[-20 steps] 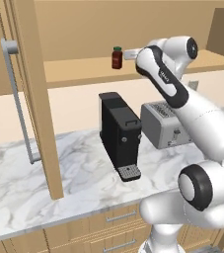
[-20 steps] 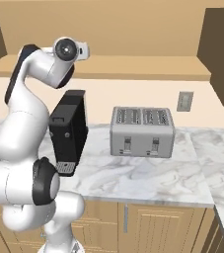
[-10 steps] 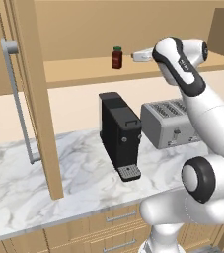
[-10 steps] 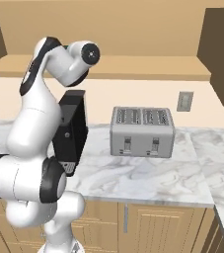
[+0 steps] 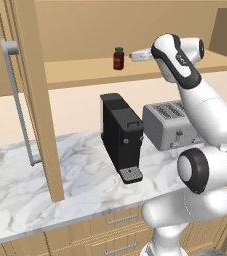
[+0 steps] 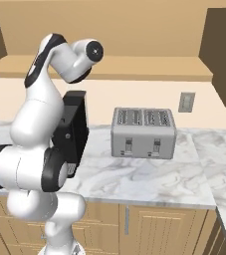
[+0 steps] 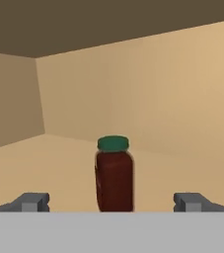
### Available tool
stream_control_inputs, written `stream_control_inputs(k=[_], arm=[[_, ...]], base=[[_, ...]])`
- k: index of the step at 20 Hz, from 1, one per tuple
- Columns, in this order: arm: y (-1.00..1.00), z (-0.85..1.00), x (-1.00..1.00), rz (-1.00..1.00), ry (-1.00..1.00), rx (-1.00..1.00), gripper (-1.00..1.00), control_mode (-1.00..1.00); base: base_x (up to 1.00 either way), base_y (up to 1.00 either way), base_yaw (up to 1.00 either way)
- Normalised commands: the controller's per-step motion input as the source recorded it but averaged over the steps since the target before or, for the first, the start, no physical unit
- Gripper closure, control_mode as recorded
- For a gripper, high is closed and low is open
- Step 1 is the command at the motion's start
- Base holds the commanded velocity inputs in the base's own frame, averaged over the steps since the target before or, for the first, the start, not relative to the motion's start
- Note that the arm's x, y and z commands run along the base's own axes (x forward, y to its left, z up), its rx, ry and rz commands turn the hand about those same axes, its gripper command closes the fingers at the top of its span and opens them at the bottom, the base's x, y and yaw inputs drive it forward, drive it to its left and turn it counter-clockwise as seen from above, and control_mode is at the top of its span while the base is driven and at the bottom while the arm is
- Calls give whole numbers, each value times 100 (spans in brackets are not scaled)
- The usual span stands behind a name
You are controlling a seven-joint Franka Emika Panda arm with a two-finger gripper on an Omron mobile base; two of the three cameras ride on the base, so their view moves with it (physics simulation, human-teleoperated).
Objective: Collect the paprika, mayonnaise, and shaker from the cabinet and place them next to the stove.
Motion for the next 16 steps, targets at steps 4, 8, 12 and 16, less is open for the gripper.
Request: stream_control_inputs(k=[4, 8, 12, 16], arm=[[18, 0, 14, 0, 2, 0, -100, -100], [9, 0, 16, 0, 1, 0, -100, -100], [0, 0, 19, 1, 0, 0, -100, -100], [0, -5, 18, 1, 1, 0, -100, -100]], base=[[0, 0, 0], [0, 0, 0], [0, 0, 0], [0, 0, 0]])
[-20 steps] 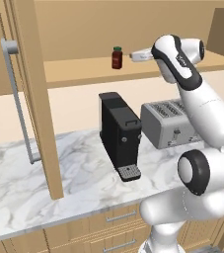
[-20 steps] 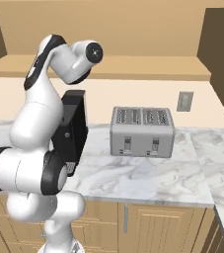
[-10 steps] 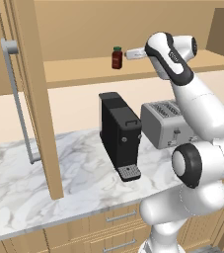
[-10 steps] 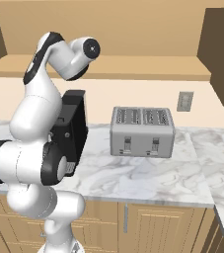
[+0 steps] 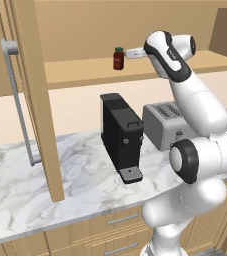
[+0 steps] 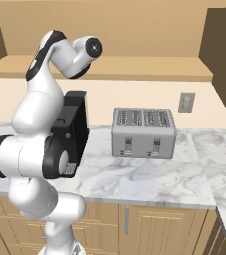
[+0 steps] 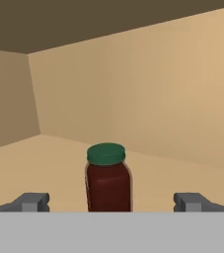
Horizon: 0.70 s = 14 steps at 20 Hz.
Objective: Collect the paprika, mayonnaise, and shaker from the cabinet and place them next to the stove.
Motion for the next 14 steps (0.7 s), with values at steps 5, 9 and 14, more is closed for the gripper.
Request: stream_control_inputs(k=[5, 9, 14], arm=[[4, -12, 19, 2, 1, 0, -100, -100], [8, -12, 18, 2, 1, 0, -100, -100], [30, -7, 15, 5, 1, 0, -100, -100]], base=[[0, 0, 0], [0, 0, 0], [0, 0, 0]])
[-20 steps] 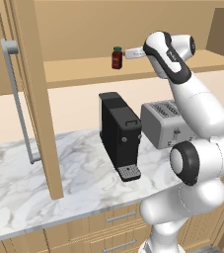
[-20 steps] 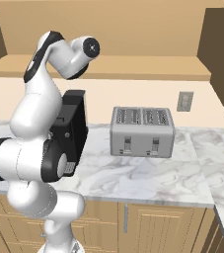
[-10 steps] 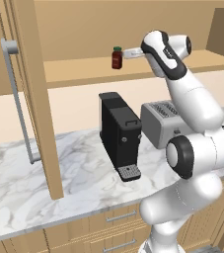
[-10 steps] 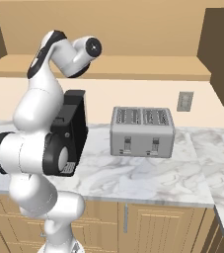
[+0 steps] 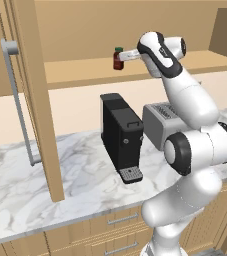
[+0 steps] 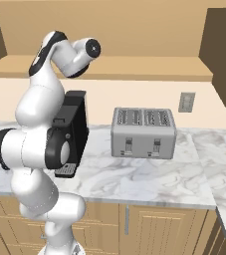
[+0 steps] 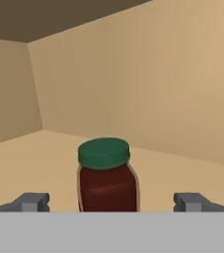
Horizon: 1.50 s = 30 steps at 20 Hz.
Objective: Collect the paprika, mayonnaise, and shaker from the cabinet and place them next to the stove.
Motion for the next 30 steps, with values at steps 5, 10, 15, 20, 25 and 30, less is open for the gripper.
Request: stream_control_inputs(k=[5, 10, 15, 20, 25, 30], arm=[[12, -2, 18, 6, 0, 0, -100, -100], [0, -5, 11, 5, 0, 0, -100, -100], [11, -16, 1, 5, 1, 0, -100, -100], [20, -18, 0, 5, 1, 0, 100, -100], [16, -9, 0, 4, 4, 0, 100, -100], [1, -1, 0, 0, 1, 0, 100, -100]], base=[[0, 0, 0], [0, 0, 0], [0, 0, 0], [0, 0, 0], [0, 0, 0], [0, 0, 0]])
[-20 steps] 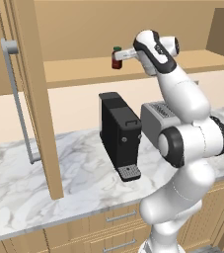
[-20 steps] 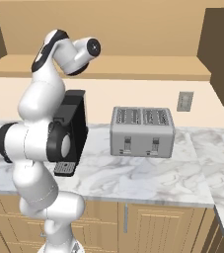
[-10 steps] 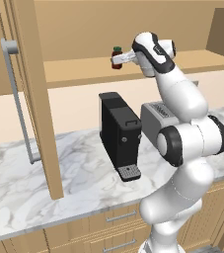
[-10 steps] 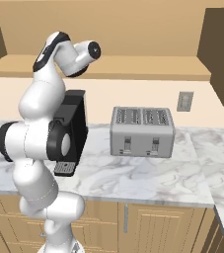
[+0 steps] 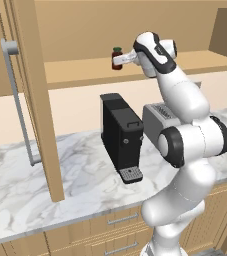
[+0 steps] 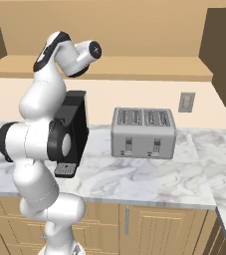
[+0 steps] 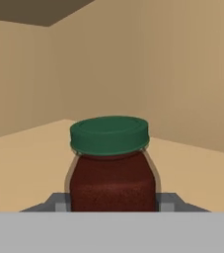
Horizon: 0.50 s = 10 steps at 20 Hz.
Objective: Collect the paprika, mayonnaise, and shaker from the cabinet and place them next to the stove.
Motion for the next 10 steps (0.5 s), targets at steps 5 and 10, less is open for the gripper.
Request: stream_control_inputs(k=[5, 10], arm=[[-3, 0, -3, 0, 0, 0, 100, -100], [-7, -2, -26, 0, 0, 0, 100, -100]], base=[[0, 0, 0], [0, 0, 0]])
